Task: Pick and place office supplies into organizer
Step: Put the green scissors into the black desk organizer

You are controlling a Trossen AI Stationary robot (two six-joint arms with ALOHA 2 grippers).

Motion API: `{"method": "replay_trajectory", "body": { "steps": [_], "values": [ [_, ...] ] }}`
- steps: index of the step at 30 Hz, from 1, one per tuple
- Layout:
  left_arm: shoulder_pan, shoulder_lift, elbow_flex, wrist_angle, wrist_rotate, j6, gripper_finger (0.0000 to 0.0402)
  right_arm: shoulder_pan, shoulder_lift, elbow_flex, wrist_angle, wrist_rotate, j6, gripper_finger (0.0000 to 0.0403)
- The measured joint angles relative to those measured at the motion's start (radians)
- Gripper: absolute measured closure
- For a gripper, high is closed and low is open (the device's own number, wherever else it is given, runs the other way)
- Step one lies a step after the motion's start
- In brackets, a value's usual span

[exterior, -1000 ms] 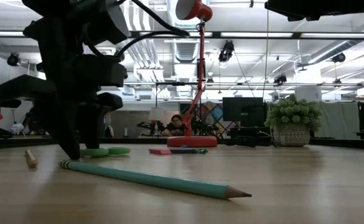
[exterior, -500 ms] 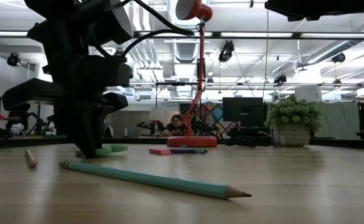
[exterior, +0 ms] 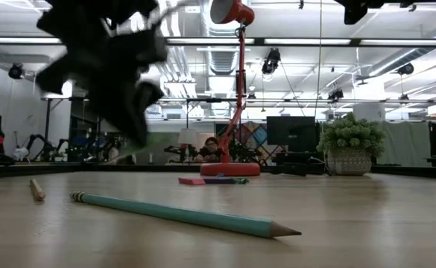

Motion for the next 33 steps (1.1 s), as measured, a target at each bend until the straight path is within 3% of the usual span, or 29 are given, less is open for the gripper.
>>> {"method": "replay_trajectory", "body": {
  "steps": [7,13,17,23,27,30,33],
  "values": [
    [-0.001,-0.071,-0.001,0.337,0.023,0.053,0.039,0.071,-0.009,0.073,-0.121,-0.001,0.099,0.0339],
    [-0.002,-0.056,0.003,0.648,0.13,0.204,0.039,0.155,-0.046,0.078,-0.184,0.059,0.076,0.0339],
    [-0.002,-0.022,0.0,0.782,0.163,0.296,0.039,0.188,-0.072,0.072,-0.216,0.158,0.074,0.0339],
    [0.0,-0.006,0.002,0.874,0.177,0.363,0.039,0.192,-0.046,0.069,-0.217,0.165,0.061,0.0339],
    [0.004,0.003,0.002,0.917,0.258,0.369,0.039,0.192,0.038,0.069,-0.153,0.131,-0.045,0.0339],
    [0.006,0.003,0.002,0.938,0.27,0.368,0.0391,0.193,0.136,0.067,-0.055,0.046,-0.19,0.0339],
    [0.009,0.003,0.002,0.939,0.269,0.367,0.0391,0.193,0.245,0.067,0.082,0.031,-0.343,0.0339]
  ]
}}
